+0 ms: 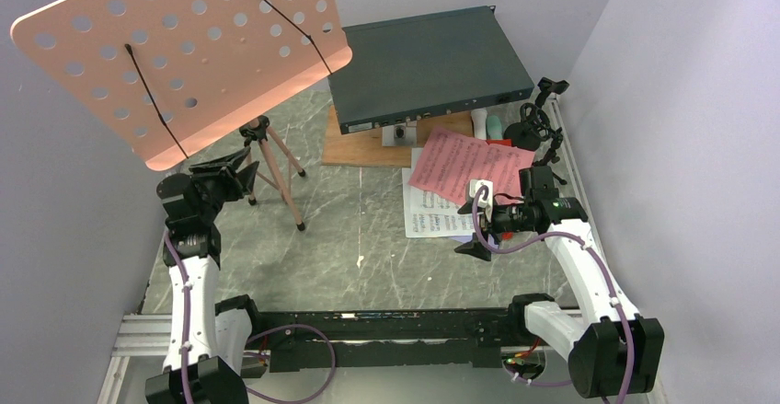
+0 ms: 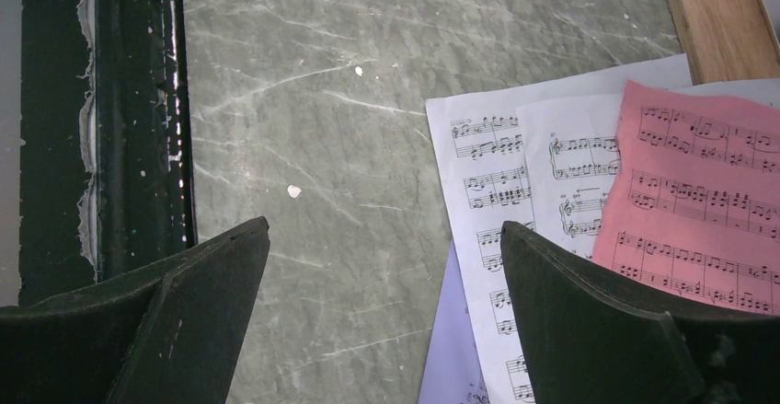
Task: Pack up the instrument practice props
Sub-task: Unscrew the knob on the music stand.
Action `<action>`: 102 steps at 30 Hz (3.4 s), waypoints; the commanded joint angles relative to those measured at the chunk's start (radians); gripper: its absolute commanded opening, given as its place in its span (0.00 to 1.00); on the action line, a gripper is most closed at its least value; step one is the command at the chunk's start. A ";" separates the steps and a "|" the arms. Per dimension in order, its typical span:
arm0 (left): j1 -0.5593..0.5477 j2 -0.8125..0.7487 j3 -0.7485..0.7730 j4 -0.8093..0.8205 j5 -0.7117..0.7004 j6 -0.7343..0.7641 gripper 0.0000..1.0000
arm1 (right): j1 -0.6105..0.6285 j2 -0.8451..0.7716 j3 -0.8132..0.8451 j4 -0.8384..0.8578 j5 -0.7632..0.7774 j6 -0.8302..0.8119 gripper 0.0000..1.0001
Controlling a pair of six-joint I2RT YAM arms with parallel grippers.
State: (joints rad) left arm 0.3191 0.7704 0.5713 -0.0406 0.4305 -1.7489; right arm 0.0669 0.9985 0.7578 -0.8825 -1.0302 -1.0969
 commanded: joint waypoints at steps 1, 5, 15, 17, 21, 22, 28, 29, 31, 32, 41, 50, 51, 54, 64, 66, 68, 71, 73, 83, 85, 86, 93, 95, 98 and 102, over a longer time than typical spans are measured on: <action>0.001 0.006 -0.019 0.031 0.095 -0.004 0.46 | -0.002 0.005 0.002 -0.007 -0.030 -0.024 1.00; 0.005 0.006 -0.036 0.094 0.119 0.051 0.45 | -0.002 0.006 0.002 -0.007 -0.030 -0.023 1.00; 0.040 -0.025 0.068 -0.129 0.144 0.663 0.42 | -0.001 0.004 0.000 -0.006 -0.028 -0.023 1.00; 0.040 -0.036 0.110 -0.209 0.137 0.810 0.39 | -0.002 0.007 0.001 -0.008 -0.029 -0.025 1.00; 0.038 -0.066 0.139 -0.255 0.197 1.074 0.43 | -0.001 0.013 0.003 -0.009 -0.030 -0.025 1.00; 0.038 -0.072 0.127 -0.252 0.189 1.097 0.46 | -0.002 0.015 0.003 -0.009 -0.030 -0.024 1.00; 0.039 -0.113 -0.052 0.067 0.195 1.037 0.52 | -0.002 0.017 0.002 -0.006 -0.028 -0.020 1.00; 0.039 -0.120 -0.084 0.143 0.195 1.031 0.52 | -0.002 0.017 0.002 -0.005 -0.028 -0.020 1.00; 0.040 -0.125 -0.142 0.308 0.198 1.022 0.52 | -0.001 0.019 0.001 -0.005 -0.029 -0.020 1.00; 0.039 -0.125 -0.171 0.390 0.195 1.016 0.53 | -0.002 0.020 0.001 -0.006 -0.030 -0.020 1.00; 0.040 -0.100 -0.498 1.178 0.039 1.108 0.67 | -0.001 0.031 0.006 -0.013 -0.034 -0.030 1.00; 0.039 -0.040 -0.392 1.206 0.098 1.217 0.67 | -0.001 0.035 0.006 -0.014 -0.038 -0.031 1.00; 0.039 -0.022 -0.382 1.218 0.110 1.223 0.66 | 0.000 0.034 0.006 -0.013 -0.037 -0.030 1.00; 0.040 0.041 -0.364 1.329 0.129 1.211 0.65 | -0.001 0.038 0.006 -0.015 -0.036 -0.032 1.00; 0.040 0.178 -0.282 1.475 0.235 1.173 0.58 | 0.000 0.038 0.003 -0.012 -0.030 -0.031 1.00; 0.039 0.193 -0.268 1.482 0.247 1.159 0.53 | -0.001 0.040 0.004 -0.012 -0.030 -0.033 1.00; 0.038 0.209 -0.257 1.486 0.251 1.144 0.46 | -0.001 0.043 0.005 -0.013 -0.031 -0.033 1.00; 0.039 0.222 -0.247 1.481 0.246 1.122 0.43 | -0.001 0.045 0.005 -0.014 -0.029 -0.032 1.00; 0.039 0.223 -0.245 1.474 0.244 1.112 0.40 | -0.001 0.044 0.003 -0.011 -0.028 -0.031 1.00; 0.039 0.155 -0.261 1.369 0.213 1.011 0.18 | 0.000 0.046 0.003 -0.011 -0.027 -0.029 1.00; 0.039 0.138 -0.265 1.335 0.192 0.971 0.14 | -0.001 0.047 0.003 -0.010 -0.027 -0.032 1.00; 0.040 0.129 -0.266 1.313 0.178 0.944 0.12 | 0.000 0.048 0.003 -0.011 -0.027 -0.031 1.00; 0.038 0.085 -0.227 1.064 0.065 0.671 0.08 | -0.001 0.049 0.002 -0.011 -0.027 -0.030 1.00; 0.039 0.070 -0.206 0.985 0.054 0.638 0.08 | -0.001 0.048 0.002 -0.011 -0.025 -0.029 1.00; 0.038 0.042 -0.184 0.878 0.006 0.551 0.08 | -0.001 0.046 0.002 -0.010 -0.025 -0.029 1.00; 0.039 0.020 -0.094 0.611 -0.007 0.446 0.08 | -0.001 0.046 0.002 -0.010 -0.027 -0.029 1.00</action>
State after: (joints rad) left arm 0.3534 0.8169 0.3676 0.8379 0.4999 -1.1507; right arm 0.0669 1.0477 0.7578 -0.8902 -1.0294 -1.1004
